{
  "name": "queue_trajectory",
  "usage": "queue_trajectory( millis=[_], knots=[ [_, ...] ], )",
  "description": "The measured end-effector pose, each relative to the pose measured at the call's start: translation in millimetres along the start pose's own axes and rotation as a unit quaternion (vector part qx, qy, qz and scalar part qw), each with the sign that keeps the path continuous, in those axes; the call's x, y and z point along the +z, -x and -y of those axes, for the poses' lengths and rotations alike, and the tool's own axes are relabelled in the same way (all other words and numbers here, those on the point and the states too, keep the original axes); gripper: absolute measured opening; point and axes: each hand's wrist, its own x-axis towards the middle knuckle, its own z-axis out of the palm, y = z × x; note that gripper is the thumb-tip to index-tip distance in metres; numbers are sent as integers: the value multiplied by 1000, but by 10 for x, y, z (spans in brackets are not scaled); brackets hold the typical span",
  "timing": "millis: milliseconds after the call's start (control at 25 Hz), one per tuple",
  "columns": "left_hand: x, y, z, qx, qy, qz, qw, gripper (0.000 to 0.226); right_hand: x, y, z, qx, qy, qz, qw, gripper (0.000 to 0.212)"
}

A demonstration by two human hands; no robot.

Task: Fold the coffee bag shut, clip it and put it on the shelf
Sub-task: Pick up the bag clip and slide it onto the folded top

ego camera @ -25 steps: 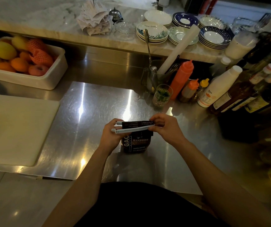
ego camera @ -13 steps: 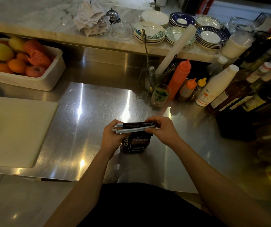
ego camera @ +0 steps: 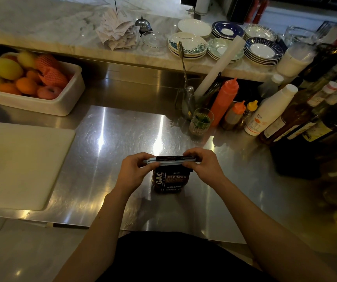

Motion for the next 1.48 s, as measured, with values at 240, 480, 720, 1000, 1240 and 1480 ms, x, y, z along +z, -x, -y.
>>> queue_trajectory(
  millis=[240,480,720,1000,1240,1480],
  knots=[
    [51,19,9,17,-29,-24,999,7,-12,25,-12,2,-9,-4,1000,23],
    [76,0,41,34,-49,-28,998,5,-12,39,-22,-6,-1,-8,1000,22],
    [21,-20,28,41,-74,17,996,12,-17,55,-40,-2,-6,2,1000,22],
    [-41,-87,-17,28,-87,67,994,25,-13,95,-14,-6,-25,0,1000,20],
    [34,-92,-34,37,-80,57,995,10,-28,110,-48,-5,-20,6,1000,21],
    [5,-120,-65,28,-75,65,995,11,-1,121,-101,3,-36,-4,999,23]
  ],
)
